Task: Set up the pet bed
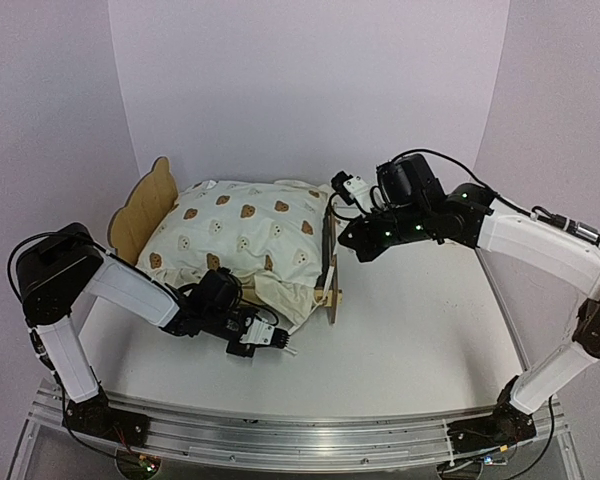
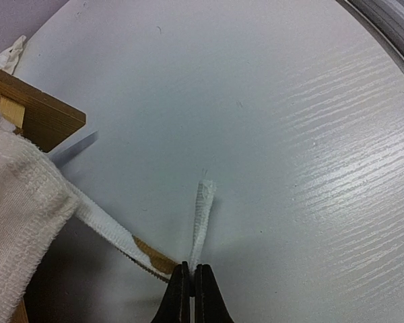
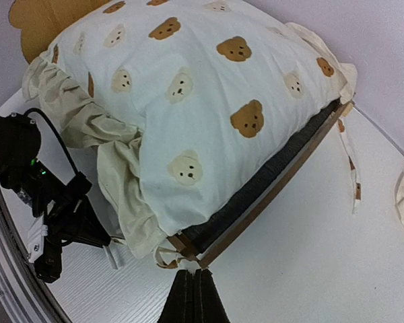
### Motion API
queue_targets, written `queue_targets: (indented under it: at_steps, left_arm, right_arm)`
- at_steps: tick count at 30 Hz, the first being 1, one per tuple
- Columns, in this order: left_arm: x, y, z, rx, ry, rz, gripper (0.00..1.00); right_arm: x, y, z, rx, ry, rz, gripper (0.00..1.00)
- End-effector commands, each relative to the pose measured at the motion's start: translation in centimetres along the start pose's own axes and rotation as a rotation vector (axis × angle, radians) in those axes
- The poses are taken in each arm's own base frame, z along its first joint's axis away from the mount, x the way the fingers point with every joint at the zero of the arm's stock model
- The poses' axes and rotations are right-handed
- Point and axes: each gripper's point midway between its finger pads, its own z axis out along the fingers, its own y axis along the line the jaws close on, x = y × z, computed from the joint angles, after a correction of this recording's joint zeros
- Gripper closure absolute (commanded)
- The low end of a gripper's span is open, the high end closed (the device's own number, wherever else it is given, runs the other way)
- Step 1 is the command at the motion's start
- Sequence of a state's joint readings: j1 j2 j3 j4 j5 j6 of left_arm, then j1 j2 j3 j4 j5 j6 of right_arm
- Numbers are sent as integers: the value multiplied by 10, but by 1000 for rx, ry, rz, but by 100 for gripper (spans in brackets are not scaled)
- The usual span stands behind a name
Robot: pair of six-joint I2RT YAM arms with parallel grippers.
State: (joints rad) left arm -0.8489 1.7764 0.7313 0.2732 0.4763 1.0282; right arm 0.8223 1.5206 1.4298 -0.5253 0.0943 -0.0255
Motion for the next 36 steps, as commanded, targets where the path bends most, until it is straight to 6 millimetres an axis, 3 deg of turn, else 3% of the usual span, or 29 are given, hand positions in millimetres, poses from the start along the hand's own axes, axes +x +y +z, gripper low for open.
queue_targets:
  at_steps: [1, 7, 12, 15, 17, 22, 29, 31, 34, 36]
  left_arm:
    - [4, -24, 6, 98, 12, 56, 100]
    - [17, -71, 6, 235, 72, 157, 100]
    - [34, -108, -7, 385, 122, 265, 100]
    - [43, -135, -25, 505, 141, 311, 100]
    - [49, -146, -33, 545, 155, 327, 100]
    - [53, -143, -29, 527, 181, 311, 100]
    - [44, -132, -19, 493, 149, 320, 100]
    - [29, -115, -13, 438, 121, 251, 100]
    - [-9, -70, -2, 316, 46, 129, 99]
    - [-33, -47, -1, 267, -15, 78, 91]
  right_arm:
    - [-49, 2, -9, -32, -137, -43, 100]
    - [-31, -65, 7, 176, -86, 77, 100]
    - [-3, -111, 3, 286, -53, 248, 100]
    - [11, -133, -7, 329, -49, 328, 100]
    - [21, -136, -7, 339, -34, 335, 100]
    - [37, -130, 3, 300, 5, 374, 100]
    - [42, -123, 2, 268, 12, 391, 100]
    - [49, -106, 5, 178, 42, 393, 100]
    - [71, -60, 6, -44, 120, 395, 100]
    - [88, -23, -1, -190, 157, 364, 100]
